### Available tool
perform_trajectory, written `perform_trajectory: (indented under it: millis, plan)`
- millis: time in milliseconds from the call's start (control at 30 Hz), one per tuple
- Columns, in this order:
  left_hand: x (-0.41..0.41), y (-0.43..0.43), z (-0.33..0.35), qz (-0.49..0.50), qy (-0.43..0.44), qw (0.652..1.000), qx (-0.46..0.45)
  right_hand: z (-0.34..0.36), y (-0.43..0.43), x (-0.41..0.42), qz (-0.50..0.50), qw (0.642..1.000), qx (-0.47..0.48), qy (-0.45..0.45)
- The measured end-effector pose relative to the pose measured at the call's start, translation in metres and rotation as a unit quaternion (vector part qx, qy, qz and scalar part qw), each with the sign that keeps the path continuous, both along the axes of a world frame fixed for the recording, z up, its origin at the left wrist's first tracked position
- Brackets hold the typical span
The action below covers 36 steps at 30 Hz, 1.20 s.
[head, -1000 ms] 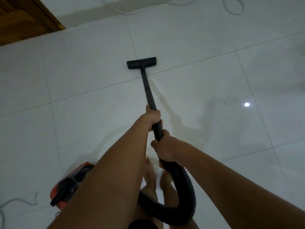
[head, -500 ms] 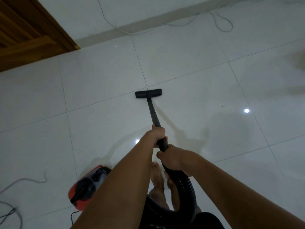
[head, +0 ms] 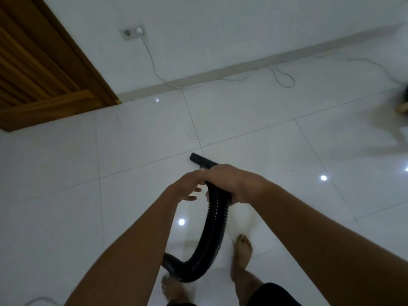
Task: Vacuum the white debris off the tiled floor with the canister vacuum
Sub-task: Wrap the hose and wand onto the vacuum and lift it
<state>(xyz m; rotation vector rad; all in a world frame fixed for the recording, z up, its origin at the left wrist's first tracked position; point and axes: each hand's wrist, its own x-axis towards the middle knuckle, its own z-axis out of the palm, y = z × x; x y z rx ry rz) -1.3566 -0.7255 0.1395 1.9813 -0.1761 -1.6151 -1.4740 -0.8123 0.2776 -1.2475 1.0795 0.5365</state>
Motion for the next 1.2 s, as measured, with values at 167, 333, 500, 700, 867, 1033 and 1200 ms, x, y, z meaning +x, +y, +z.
perform_trajectory:
  millis: [167,333,500,700,867,1033,1200]
  plan:
    - [0.045,0.080,0.032,-0.041,-0.055,0.997,-0.021,0.035,0.021,0.043,0.005,0.996,-0.091,-0.004]
    - [0.079,0.224,0.029,-0.143,-0.106,0.982,-0.060,0.075,0.079,0.080,-0.007,0.988,-0.155,-0.017]
    - [0.070,0.341,0.018,-0.209,-0.117,0.964,-0.111,0.114,0.134,0.104,-0.007,0.982,-0.188,-0.029]
    - [0.039,0.342,0.024,-0.114,-0.230,0.945,-0.205,0.149,0.211,0.125,0.066,0.978,-0.196,-0.038]
    - [0.033,0.337,0.027,-0.065,-0.262,0.943,-0.194,0.164,0.254,0.123,0.088,0.979,-0.175,-0.054]
    - [0.019,0.352,0.029,-0.028,-0.274,0.940,-0.202,0.155,0.284,0.094,0.050,0.988,-0.120,-0.080]
    - [0.009,0.365,0.018,0.001,-0.287,0.937,-0.198,0.129,0.298,0.058,-0.036,0.988,-0.010,-0.148]
